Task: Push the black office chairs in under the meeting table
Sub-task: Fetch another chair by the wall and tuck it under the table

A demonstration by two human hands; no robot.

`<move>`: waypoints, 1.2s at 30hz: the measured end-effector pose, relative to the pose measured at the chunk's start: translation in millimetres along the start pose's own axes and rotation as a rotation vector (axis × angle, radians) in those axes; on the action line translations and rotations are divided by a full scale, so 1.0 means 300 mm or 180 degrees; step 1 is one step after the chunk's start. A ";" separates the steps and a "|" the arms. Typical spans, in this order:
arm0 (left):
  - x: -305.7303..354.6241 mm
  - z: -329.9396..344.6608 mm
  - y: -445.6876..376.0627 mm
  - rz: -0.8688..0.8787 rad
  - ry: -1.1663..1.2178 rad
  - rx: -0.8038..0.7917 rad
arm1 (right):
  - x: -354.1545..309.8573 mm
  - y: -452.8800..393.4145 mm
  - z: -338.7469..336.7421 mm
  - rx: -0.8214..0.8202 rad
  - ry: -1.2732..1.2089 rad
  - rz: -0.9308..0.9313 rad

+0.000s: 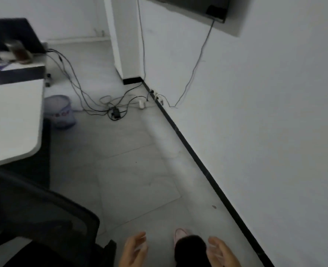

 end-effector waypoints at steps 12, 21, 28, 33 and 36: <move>0.350 -0.232 -0.317 0.0368 0.0538 0.2368 | -0.723 -0.863 0.429 -0.2611 0.1290 -0.1181; 0.410 -0.389 -0.261 0.0569 0.1081 0.3814 | -0.813 -0.850 0.947 -0.4010 0.2046 -0.1670; 0.403 -0.573 -0.145 0.0186 0.1070 0.5272 | -1.022 -0.583 1.379 -0.5090 0.2629 -0.4024; 0.326 -0.559 -0.101 -0.0624 0.1155 0.5411 | -1.047 -0.376 1.601 -0.4883 0.3370 -0.6944; 0.315 -0.482 -0.086 -0.1266 0.1458 0.5562 | -0.975 -0.316 1.709 -0.5495 0.5422 -0.7078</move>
Point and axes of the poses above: each hand's wrist, its own y-axis away from the middle knuckle, its own z-axis out of the palm, x = y × z, the point moved 5 cm from there along -y, towards the middle knuckle, and after that the axes turned 10 degrees about -x, right-handed, at the moved point
